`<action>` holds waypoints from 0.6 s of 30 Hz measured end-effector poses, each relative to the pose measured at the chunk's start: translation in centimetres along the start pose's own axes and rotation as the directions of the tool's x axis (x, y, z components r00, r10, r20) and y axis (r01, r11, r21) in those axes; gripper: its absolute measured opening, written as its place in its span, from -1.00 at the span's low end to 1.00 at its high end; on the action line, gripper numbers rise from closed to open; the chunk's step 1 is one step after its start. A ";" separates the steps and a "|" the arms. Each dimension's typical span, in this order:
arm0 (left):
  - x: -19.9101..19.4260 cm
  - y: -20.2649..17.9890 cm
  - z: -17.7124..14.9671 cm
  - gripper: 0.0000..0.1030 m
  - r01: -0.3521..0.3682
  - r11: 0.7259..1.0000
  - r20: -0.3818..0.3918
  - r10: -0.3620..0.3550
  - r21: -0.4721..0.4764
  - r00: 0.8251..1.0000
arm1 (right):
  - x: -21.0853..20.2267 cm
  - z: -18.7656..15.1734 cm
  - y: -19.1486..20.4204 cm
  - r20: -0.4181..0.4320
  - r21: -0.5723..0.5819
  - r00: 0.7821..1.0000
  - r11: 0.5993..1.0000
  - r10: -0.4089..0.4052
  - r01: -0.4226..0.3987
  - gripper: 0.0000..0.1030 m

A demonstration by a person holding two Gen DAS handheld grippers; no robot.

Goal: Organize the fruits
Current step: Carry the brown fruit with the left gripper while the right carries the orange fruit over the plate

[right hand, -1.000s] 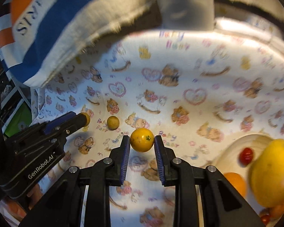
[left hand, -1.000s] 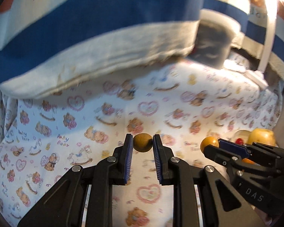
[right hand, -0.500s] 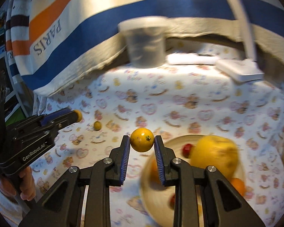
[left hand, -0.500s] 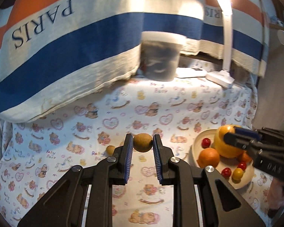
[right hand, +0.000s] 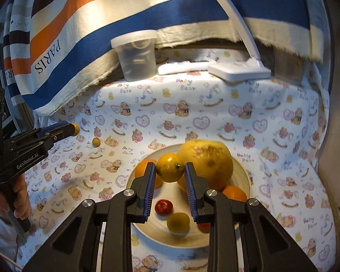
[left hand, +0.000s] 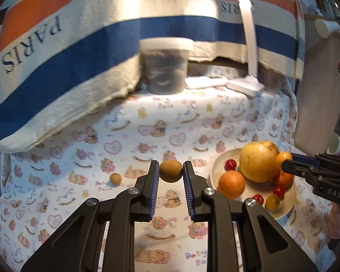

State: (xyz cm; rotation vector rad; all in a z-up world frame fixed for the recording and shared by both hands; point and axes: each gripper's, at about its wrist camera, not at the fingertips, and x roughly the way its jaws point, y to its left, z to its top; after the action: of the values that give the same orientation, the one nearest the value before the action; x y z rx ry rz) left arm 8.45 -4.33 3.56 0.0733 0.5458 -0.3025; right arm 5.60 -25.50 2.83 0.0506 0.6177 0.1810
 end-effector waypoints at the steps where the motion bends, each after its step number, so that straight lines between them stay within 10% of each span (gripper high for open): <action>1: 0.2 -0.4 -0.2 -0.60 0.003 1.000 -0.007 -0.003 0.011 1.000 | 0.2 -0.1 -0.3 -0.012 0.012 1.000 1.000 0.003 -0.003 -0.47; 18: 2.5 -7.1 -1.0 -0.60 0.090 0.994 -0.124 -0.081 0.069 0.989 | 2.1 -1.1 -2.3 -0.175 0.099 0.983 0.994 0.061 -0.044 -0.47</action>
State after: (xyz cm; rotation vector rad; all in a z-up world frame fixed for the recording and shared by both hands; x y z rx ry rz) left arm 7.81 -11.58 1.49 0.1409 0.6592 -0.4044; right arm 7.00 -27.43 0.49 0.1435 0.8038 0.2085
